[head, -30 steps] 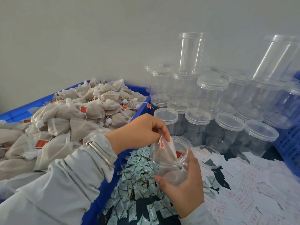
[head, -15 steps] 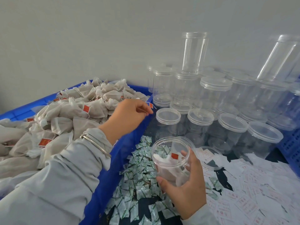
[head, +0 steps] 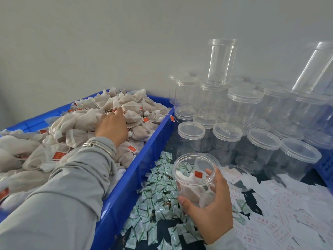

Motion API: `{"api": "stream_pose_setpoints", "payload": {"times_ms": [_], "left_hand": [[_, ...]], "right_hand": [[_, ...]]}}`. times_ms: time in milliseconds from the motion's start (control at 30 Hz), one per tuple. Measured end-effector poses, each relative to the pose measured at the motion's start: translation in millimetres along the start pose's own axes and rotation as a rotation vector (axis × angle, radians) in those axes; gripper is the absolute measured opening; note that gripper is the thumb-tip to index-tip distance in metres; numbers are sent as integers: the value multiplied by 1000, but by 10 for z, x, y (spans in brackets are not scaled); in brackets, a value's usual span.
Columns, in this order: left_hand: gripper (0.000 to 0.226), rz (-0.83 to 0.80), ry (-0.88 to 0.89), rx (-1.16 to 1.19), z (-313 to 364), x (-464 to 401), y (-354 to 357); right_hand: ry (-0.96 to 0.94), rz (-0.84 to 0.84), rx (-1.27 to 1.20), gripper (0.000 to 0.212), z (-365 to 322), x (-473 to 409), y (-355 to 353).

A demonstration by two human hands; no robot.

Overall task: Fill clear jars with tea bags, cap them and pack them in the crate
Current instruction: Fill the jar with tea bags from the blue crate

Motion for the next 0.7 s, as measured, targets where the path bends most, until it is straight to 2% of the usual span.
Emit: {"api": "stream_pose_setpoints", "payload": {"times_ms": [67,300,400,500,600,700], "left_hand": [[36,20,-10,-10,-11,-5,-11],[23,63,-32,88,-52,-45,-146],[31,108,-51,209,-17,-12,-358],[19,131,6,461,170,132,-567],[3,-110,101,859,459,353,-504],[5,-397,215,979,782,605,-341]], "right_hand": [[-17,6,10,109,2,2,-2],[-64,-5,38,106,17,11,14],[-64,-7,38,105,14,11,14],[-43,-17,24,106,9,12,25],[-8,-40,8,106,17,22,58],[-2,-53,-12,107,4,27,77]]}}
Point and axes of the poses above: each hand's wrist, its own x-axis away from the middle knuckle, its own y-axis out of the palm, z = x × y, the point moved 9 cm from there along -x, towards the middle knuckle, and after that the axes turned 9 degrees about -y, right-handed, at the moved point
